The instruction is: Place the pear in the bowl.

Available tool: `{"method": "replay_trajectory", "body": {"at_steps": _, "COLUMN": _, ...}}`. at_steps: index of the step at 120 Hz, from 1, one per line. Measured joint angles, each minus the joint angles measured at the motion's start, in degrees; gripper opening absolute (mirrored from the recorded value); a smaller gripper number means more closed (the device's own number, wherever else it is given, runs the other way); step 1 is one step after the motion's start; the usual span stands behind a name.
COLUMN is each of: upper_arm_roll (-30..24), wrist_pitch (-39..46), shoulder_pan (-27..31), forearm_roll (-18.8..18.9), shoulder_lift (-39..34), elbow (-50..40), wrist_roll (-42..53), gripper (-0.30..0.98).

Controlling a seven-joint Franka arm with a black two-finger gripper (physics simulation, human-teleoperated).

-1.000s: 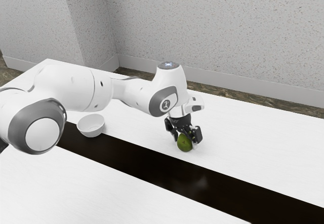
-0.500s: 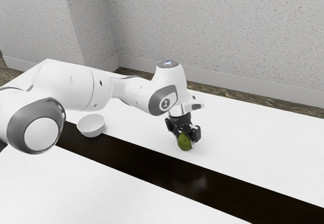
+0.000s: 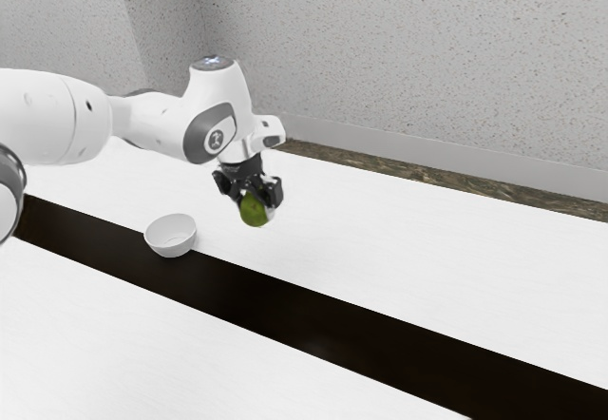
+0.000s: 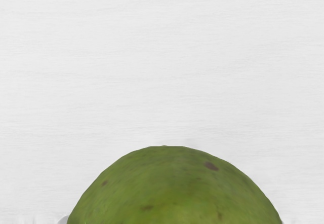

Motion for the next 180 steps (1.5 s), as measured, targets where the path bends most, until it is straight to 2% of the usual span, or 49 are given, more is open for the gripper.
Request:
{"method": "replay_trajectory", "body": {"at_steps": 14, "upper_arm_roll": 0.6, "wrist_pitch": -0.1, "shoulder_pan": 4.6, "forearm_roll": 0.2, "shoulder_lift": -4.7, "elbow": -5.0, "wrist_roll": -0.4, "gripper": 0.3}}
{"method": "replay_trajectory", "body": {"at_steps": 42, "upper_arm_roll": 1.1, "wrist_pitch": -0.5, "shoulder_pan": 13.1, "forearm_roll": -0.2, "shoulder_lift": -4.9, "elbow": -5.3, "wrist_roll": -0.5, "gripper": 0.38}}
{"method": "replay_trajectory", "body": {"at_steps": 78, "upper_arm_roll": -0.6, "wrist_pitch": -0.7, "shoulder_pan": 19.3, "forearm_roll": -1.7, "shoulder_lift": 5.4, "elbow": 5.0, "wrist_roll": 0.5, "gripper": 0.42}}
{"method": "replay_trajectory", "body": {"at_steps": 93, "upper_arm_roll": -1.4, "wrist_pitch": -0.8, "shoulder_pan": 19.5, "forearm_roll": -2.1, "shoulder_lift": 7.6, "elbow": 6.5, "wrist_roll": 1.1, "gripper": 0.42}}
{"method": "replay_trajectory", "body": {"at_steps": 125, "upper_arm_roll": -1.5, "wrist_pitch": -0.4, "shoulder_pan": 19.1, "forearm_roll": -3.4, "shoulder_lift": 4.2, "elbow": 1.5, "wrist_roll": 1.8, "gripper": 0.43}}
{"method": "replay_trajectory", "body": {"at_steps": 155, "upper_arm_roll": -1.5, "wrist_pitch": -0.3, "shoulder_pan": 19.0, "forearm_roll": -3.9, "shoulder_lift": 3.7, "elbow": 1.2, "wrist_roll": 2.6, "gripper": 0.6}}
{"method": "replay_trajectory", "body": {"at_steps": 180, "upper_arm_roll": -1.1, "wrist_pitch": -2.0, "shoulder_pan": 14.2, "forearm_roll": -3.6, "shoulder_lift": -7.6, "elbow": -2.2, "wrist_roll": 3.2, "gripper": 0.66}}
